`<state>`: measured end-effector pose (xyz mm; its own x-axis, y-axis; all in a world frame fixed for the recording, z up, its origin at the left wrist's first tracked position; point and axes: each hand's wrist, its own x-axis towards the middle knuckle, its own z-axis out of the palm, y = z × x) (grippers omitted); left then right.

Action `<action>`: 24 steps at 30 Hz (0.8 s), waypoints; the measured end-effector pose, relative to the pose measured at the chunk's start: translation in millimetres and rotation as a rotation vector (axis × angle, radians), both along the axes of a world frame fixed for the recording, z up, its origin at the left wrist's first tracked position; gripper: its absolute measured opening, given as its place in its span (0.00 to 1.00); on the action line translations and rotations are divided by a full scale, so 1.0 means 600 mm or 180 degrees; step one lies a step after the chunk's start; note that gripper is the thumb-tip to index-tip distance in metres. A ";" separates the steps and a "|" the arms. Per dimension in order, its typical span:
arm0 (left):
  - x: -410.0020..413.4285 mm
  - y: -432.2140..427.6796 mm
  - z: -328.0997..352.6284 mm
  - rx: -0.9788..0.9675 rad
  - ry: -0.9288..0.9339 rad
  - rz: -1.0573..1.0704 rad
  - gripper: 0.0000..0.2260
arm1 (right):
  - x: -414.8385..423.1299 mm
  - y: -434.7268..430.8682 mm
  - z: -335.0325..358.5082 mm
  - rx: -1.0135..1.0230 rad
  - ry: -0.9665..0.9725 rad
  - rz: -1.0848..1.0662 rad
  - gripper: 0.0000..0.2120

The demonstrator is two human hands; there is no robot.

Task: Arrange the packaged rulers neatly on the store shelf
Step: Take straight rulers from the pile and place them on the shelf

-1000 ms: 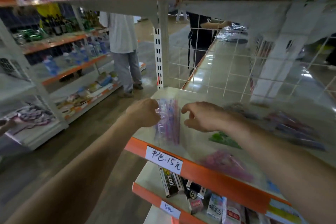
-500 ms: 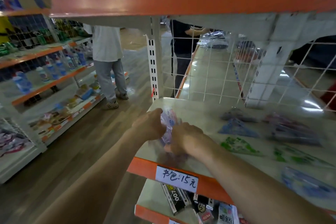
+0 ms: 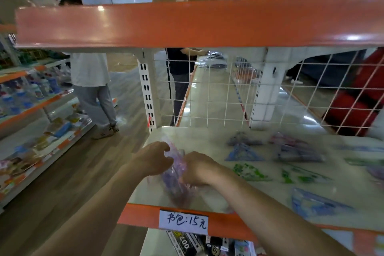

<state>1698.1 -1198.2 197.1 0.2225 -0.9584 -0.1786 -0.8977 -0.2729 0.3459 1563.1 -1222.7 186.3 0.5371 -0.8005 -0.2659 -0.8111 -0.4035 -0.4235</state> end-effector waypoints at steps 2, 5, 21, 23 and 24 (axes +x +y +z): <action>0.003 -0.005 -0.001 0.0001 0.0133 0.0033 0.19 | -0.011 -0.003 0.005 0.0075 -0.0267 -0.0144 0.05; -0.001 -0.010 0.003 -0.0085 0.0481 0.0166 0.20 | -0.032 -0.010 0.014 0.0304 -0.0841 -0.0412 0.11; -0.020 0.005 0.028 -0.0505 0.4267 0.0469 0.05 | -0.108 -0.042 0.053 0.1102 -0.2039 -0.0375 0.06; -0.019 0.007 0.031 -0.0604 0.4285 0.0538 0.05 | -0.103 -0.041 0.053 0.0941 -0.2183 -0.0389 0.05; -0.017 0.008 0.034 -0.0650 0.4294 0.0587 0.04 | -0.099 -0.040 0.055 0.0891 -0.2219 -0.0366 0.05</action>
<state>1687.6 -1193.4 217.7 0.1163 -0.9693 -0.2166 0.2058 -0.1898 0.9600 1504.0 -1246.8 219.3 0.5725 -0.8141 -0.0969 -0.3487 -0.1349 -0.9275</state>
